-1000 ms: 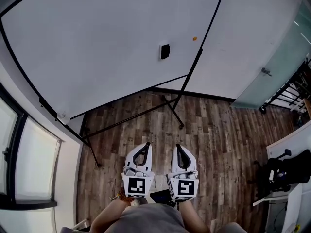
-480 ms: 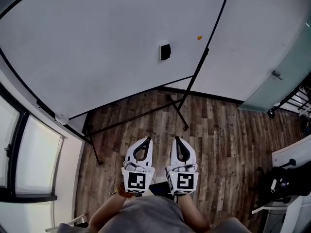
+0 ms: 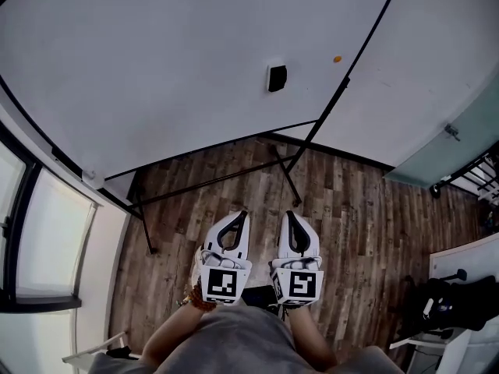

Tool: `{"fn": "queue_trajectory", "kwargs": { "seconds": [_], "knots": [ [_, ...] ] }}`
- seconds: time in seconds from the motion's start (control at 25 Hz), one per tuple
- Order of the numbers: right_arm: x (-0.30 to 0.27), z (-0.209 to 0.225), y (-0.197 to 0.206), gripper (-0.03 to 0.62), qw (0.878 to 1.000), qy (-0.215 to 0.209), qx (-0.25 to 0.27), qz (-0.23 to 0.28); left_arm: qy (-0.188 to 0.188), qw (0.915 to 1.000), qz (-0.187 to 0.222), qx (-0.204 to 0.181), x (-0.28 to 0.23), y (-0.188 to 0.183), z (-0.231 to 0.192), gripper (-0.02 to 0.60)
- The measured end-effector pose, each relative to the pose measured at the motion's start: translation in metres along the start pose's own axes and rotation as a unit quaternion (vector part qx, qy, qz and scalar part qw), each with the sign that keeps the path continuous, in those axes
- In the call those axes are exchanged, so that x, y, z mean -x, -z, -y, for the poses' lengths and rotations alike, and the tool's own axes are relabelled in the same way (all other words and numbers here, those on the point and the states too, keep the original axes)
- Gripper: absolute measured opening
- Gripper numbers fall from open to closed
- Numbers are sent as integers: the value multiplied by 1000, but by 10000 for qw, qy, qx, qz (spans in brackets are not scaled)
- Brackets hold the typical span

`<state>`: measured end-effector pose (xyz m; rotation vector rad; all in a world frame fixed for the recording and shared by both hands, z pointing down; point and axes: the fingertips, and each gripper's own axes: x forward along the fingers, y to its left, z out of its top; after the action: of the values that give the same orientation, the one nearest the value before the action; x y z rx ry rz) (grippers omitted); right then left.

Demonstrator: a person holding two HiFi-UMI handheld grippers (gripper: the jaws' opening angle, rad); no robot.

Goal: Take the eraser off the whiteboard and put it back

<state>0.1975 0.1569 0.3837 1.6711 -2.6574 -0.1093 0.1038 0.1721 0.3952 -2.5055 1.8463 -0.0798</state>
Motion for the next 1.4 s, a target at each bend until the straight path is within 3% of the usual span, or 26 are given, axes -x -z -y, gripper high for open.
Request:
{"fn": "queue_trajectory", "kwargs": {
  "seconds": [0.6,0.88,1.4],
  "knots": [
    [-99,36,-5,11,9975,684,149,24,602,9982,-2,38,-106,4,-60,8],
    [-148,33,-2,11,9967,799,105,19,677,9977,-74,-42,-136,8,-102,8],
    [-202,18,3,11,9916,1245,344,33,1290,9916,83,17,-172,10,-146,8]
  ]
}}
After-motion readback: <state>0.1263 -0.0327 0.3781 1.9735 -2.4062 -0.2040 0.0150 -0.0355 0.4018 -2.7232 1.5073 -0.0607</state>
